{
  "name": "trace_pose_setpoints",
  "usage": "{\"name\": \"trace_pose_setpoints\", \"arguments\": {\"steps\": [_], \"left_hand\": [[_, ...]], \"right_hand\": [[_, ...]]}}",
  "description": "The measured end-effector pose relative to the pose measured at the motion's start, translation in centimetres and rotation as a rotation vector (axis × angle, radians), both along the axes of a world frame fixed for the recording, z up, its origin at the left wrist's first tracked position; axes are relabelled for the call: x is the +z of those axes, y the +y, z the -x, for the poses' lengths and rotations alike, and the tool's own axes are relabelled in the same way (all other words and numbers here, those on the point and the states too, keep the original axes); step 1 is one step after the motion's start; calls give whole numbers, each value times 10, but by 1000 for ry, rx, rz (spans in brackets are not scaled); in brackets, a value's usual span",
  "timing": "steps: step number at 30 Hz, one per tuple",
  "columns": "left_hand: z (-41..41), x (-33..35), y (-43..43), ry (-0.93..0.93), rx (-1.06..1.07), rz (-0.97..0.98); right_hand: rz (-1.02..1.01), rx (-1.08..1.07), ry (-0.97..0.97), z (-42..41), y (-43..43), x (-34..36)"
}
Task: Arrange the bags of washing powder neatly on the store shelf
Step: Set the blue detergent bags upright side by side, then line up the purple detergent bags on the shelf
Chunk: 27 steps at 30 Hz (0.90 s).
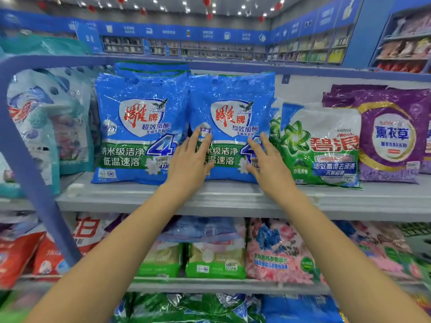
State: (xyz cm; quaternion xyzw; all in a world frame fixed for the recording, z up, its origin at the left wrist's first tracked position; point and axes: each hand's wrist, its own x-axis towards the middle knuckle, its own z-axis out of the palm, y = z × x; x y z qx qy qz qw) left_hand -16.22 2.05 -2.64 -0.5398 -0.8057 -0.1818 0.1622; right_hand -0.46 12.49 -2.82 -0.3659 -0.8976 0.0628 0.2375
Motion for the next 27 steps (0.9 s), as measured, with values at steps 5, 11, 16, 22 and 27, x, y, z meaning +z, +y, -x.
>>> {"name": "trace_pose_setpoints", "arguments": {"steps": [5, 11, 16, 22, 27], "left_hand": [[-4, 6, -12, -130, -129, -136], [-11, -8, -92, -30, -197, -615], [-8, -83, -168, -86, 79, -564], [-24, -170, -222, -346, 228, -268], [-22, -199, -234, -474, 296, -121]], "right_hand": [[-35, 7, 85, -3, -5, 8], [-156, 247, 620, -42, -51, -9], [-36, 411, 613, -58, -88, -70], [218, 390, 413, -42, -108, -145], [282, 382, 274, -7, -124, -176]]}}
